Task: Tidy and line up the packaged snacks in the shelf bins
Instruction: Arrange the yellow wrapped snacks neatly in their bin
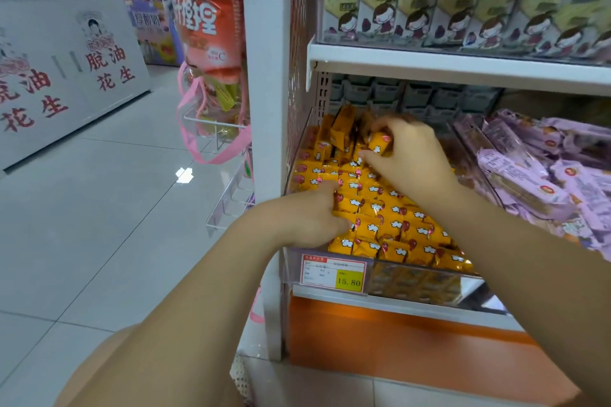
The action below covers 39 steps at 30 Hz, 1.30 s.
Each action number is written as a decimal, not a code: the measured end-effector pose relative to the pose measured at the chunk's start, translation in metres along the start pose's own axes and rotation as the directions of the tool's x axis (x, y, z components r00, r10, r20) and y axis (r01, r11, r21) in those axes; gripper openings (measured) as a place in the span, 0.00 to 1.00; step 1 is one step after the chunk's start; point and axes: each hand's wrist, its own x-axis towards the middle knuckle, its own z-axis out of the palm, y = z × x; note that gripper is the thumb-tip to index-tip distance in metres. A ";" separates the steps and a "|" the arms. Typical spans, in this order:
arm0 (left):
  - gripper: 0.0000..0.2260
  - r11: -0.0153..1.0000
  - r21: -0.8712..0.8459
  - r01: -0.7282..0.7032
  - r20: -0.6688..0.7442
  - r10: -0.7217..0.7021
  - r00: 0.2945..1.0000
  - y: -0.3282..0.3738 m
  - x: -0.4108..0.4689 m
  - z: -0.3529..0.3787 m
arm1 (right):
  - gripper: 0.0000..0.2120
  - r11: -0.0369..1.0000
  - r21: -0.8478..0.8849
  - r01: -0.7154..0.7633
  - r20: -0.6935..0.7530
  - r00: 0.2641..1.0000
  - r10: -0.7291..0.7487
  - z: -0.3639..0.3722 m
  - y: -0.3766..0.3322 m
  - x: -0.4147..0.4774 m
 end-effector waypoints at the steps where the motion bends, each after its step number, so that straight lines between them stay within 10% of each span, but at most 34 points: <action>1: 0.31 1.000 0.015 0.010 -0.001 -0.010 1.000 0.001 0.001 0.000 | 0.17 1.000 0.010 -0.018 -0.024 1.000 0.019 -0.004 0.002 -0.003; 11: 0.26 0.990 0.137 0.017 -0.091 -0.005 0.996 0.011 0.010 -0.004 | 0.14 0.915 0.403 -0.014 -0.162 0.983 0.086 -0.041 0.023 -0.044; 17: 0.30 0.979 -0.136 -0.150 -0.242 0.114 0.964 0.005 0.009 0.006 | 0.17 0.540 0.811 -0.224 0.049 0.946 0.320 -0.042 0.021 -0.049; 24: 0.19 0.871 -0.365 -0.329 -0.356 0.197 0.914 -0.001 0.005 0.007 | 0.12 0.485 0.837 -0.253 0.154 0.960 0.235 -0.034 0.015 -0.053; 30: 0.15 0.821 -0.441 -0.362 -0.486 0.120 0.866 -0.003 0.006 0.011 | 0.10 0.577 0.778 -0.250 0.141 0.964 0.227 -0.031 0.018 -0.041; 35: 0.18 0.819 -0.469 -0.330 -0.565 0.009 0.825 0.001 0.010 0.017 | 0.20 0.959 0.218 -0.180 0.216 0.967 0.132 -0.012 0.033 -0.015; 39: 0.20 0.816 -0.492 -0.303 -0.564 -0.033 0.825 0.002 0.016 0.018 | 0.26 0.995 -0.013 -0.096 0.285 0.954 0.096 0.008 0.032 0.002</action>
